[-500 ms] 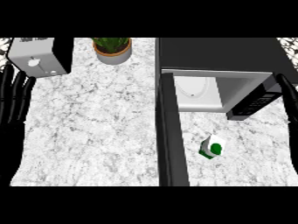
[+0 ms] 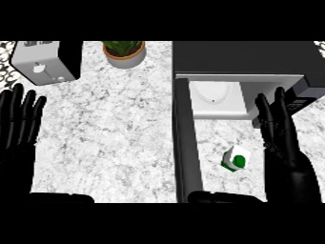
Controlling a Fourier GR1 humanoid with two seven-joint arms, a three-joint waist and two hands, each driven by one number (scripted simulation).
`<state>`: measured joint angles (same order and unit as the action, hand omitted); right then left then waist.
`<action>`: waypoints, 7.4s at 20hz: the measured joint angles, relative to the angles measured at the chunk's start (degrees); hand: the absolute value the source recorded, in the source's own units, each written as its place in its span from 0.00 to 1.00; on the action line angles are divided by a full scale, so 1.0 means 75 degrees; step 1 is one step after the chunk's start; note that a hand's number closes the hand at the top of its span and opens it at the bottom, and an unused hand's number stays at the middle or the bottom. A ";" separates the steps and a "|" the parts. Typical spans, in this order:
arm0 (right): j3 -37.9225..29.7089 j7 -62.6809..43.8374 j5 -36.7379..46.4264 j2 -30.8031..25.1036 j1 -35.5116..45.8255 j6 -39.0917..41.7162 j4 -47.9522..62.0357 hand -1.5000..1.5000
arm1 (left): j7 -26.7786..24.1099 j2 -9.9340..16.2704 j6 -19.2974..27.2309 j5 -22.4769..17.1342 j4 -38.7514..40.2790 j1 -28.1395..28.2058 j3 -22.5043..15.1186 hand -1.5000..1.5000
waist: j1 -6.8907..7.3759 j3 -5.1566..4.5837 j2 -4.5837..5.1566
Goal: Pick up the milk, place it into the microwave and close the microwave
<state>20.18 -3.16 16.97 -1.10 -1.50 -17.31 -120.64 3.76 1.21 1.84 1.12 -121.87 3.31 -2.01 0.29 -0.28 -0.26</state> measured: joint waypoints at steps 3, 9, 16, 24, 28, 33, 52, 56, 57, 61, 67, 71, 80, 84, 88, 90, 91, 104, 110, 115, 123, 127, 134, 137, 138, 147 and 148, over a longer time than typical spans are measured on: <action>0.0784 -0.0616 0.0621 0.0074 -0.0128 -0.0488 -0.0273 0.00 | 0.0111 -0.0016 -0.0087 -0.0251 -0.0377 0.0523 0.0004 0.00 | -0.0002 0.0016 0.0006; 0.1769 -0.1359 0.1722 0.0129 -0.0351 -0.1359 -0.0381 0.00 | -0.0022 0.0122 -0.0514 -0.0780 -0.1142 0.1623 0.0268 0.00 | 0.0001 0.0029 0.0011; 0.2132 -0.1630 0.2297 0.0134 -0.0779 -0.1985 -0.0091 0.00 | -0.0280 0.0174 -0.1058 -0.1335 -0.1731 0.2646 0.0662 0.00 | 0.0005 0.0034 0.0017; 0.1502 -0.0664 0.1142 -0.0114 -0.1025 -0.2158 0.0581 0.00 | -0.0448 0.0172 -0.1677 -0.1915 -0.1976 0.3285 0.1260 0.00 | 0.0011 0.0036 0.0008; 0.1160 0.0012 0.0496 -0.0141 -0.1231 -0.2267 0.0997 0.00 | -0.0619 0.0114 -0.1979 -0.2040 -0.1957 0.3586 0.1506 0.00 | 0.0015 0.0030 0.0000; 0.0665 0.0675 -0.0210 -0.0228 -0.1459 -0.2287 0.1524 0.00 | -0.0746 0.0083 -0.2283 -0.2210 -0.1924 0.3832 0.1817 0.00 | 0.0015 0.0024 -0.0008; -0.1373 0.4396 -0.2490 -0.0403 -0.1640 -0.1130 0.5107 0.00 | -0.0749 -0.0075 -0.3057 -0.2681 -0.1867 0.4244 0.2617 0.00 | 0.0025 0.0041 0.0022; -0.1739 0.5112 -0.2710 -0.0366 -0.1237 -0.0790 0.6176 0.00 | -0.0646 -0.0039 -0.3238 -0.2787 -0.1846 0.4205 0.2808 0.00 | 0.0032 0.0042 0.0026; -0.1810 0.5227 -0.2730 -0.0334 -0.1136 -0.0772 0.6371 0.00 | -0.0666 -0.0053 -0.3287 -0.2803 -0.1840 0.4200 0.2878 0.00 | 0.0033 0.0042 0.0026; -0.2092 0.5627 -0.2769 -0.0281 -0.0733 -0.0709 0.7174 0.00 | -0.0938 -0.0101 -0.3239 -0.2826 -0.1823 0.4427 0.2642 0.00 | 0.0047 0.0040 0.0025; -0.2527 0.6549 -0.2777 -0.0227 -0.0189 -0.0632 0.8563 0.00 | -0.0924 -0.0074 -0.3388 -0.2964 -0.1791 0.4495 0.2827 0.00 | 0.0052 0.0042 0.0029; -0.2788 0.6886 -0.2836 -0.0321 0.0301 -0.0404 0.9348 1.00 | -0.0856 -0.0057 -0.3337 -0.3034 -0.1752 0.4352 0.2831 0.00 | 0.0044 0.0043 0.0032; -0.3142 0.8119 -0.2652 -0.0307 0.1333 -0.0219 1.0926 1.00 | -0.0807 -0.0082 -0.3400 -0.3101 -0.1762 0.4331 0.2911 0.00 | 0.0072 0.0026 0.0016; -0.3179 0.8237 -0.2640 -0.0274 0.1638 -0.0119 1.1005 1.00 | -0.0937 -0.0047 -0.3479 -0.3136 -0.1744 0.4451 0.2989 0.00 | 0.0066 0.0030 0.0020; -0.3063 0.8205 -0.2590 -0.1082 0.2302 0.1088 1.1411 1.00 | -0.0989 -0.0077 -0.3546 -0.3147 -0.1728 0.4416 0.2880 0.00 | 0.0181 0.0050 0.0052; -0.2936 0.8216 -0.2541 -0.1593 0.2569 0.1926 1.1580 1.00 | -0.1008 -0.0084 -0.3582 -0.3153 -0.1709 0.4379 0.2849 0.00 | 0.0229 0.0057 0.0070; -0.2886 0.8207 -0.2522 -0.1802 0.2711 0.2301 1.1665 1.00 | -0.1038 -0.0096 -0.3595 -0.3154 -0.1704 0.4397 0.2823 0.00 | 0.0249 0.0058 0.0075; -0.2340 0.7713 -0.2649 -0.2380 0.3270 0.4146 1.1060 1.00 | -0.0922 -0.0060 -0.3650 -0.3341 -0.1690 0.4555 0.3213 0.00 | 0.0074 0.0041 0.0019; -0.2385 0.7261 -0.2720 -0.2163 0.3456 0.3962 1.0741 1.00 | -0.0961 -0.0001 -0.3753 -0.3567 -0.1597 0.4511 0.3465 0.00 | -0.0022 0.0053 0.0037; -0.2412 0.6593 -0.2668 -0.1935 0.3977 0.3703 1.0443 1.00 | -0.0819 0.0043 -0.3770 -0.3852 -0.1519 0.4271 0.3718 0.00 | -0.0028 0.0065 0.0042; -0.2230 0.6166 -0.2042 -0.1739 0.4079 0.2127 1.0446 1.00 | -0.0755 0.0059 -0.3898 -0.3908 -0.1512 0.4234 0.3724 0.00 | -0.0112 0.0078 0.0007; -0.2160 0.6016 -0.1810 -0.1668 0.4085 0.1354 1.0489 1.00 | -0.0767 0.0079 -0.3996 -0.3930 -0.1460 0.4184 0.3706 0.00 | -0.0079 0.0061 -0.0015; -0.2135 0.5776 -0.1531 -0.1503 0.4041 -0.0209 1.0512 1.00 | -0.0732 0.0176 -0.4121 -0.3987 -0.1402 0.4013 0.3622 0.00 | 0.0055 0.0028 -0.0013; -0.2154 0.5692 -0.1475 -0.1450 0.4005 -0.0870 1.0482 1.00 | -0.0723 0.0191 -0.4143 -0.4004 -0.1383 0.3913 0.3561 0.00 | 0.0144 0.0028 0.0010; -0.2166 0.5676 -0.1441 -0.1426 0.3994 -0.1159 1.0471 1.00 | -0.0710 0.0222 -0.4128 -0.4015 -0.1369 0.3861 0.3574 0.00 | 0.0180 0.0032 0.0026; -0.2053 0.5550 -0.1047 -0.1500 0.3896 -0.3222 1.0437 1.00 | -0.0615 0.0388 -0.4167 -0.4001 -0.1168 0.3572 0.3493 0.00 | 0.0521 0.0102 0.0173; -0.2008 0.5524 -0.0965 -0.1533 0.3891 -0.3389 1.0459 1.00 | -0.0600 0.0407 -0.4166 -0.3989 -0.1145 0.3526 0.3476 0.00 | 0.0552 0.0101 0.0187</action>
<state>5.12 38.26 9.73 -12.60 27.68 -42.73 -42.21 -0.74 4.26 -29.40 -28.80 -130.46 29.76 24.06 4.43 0.48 1.14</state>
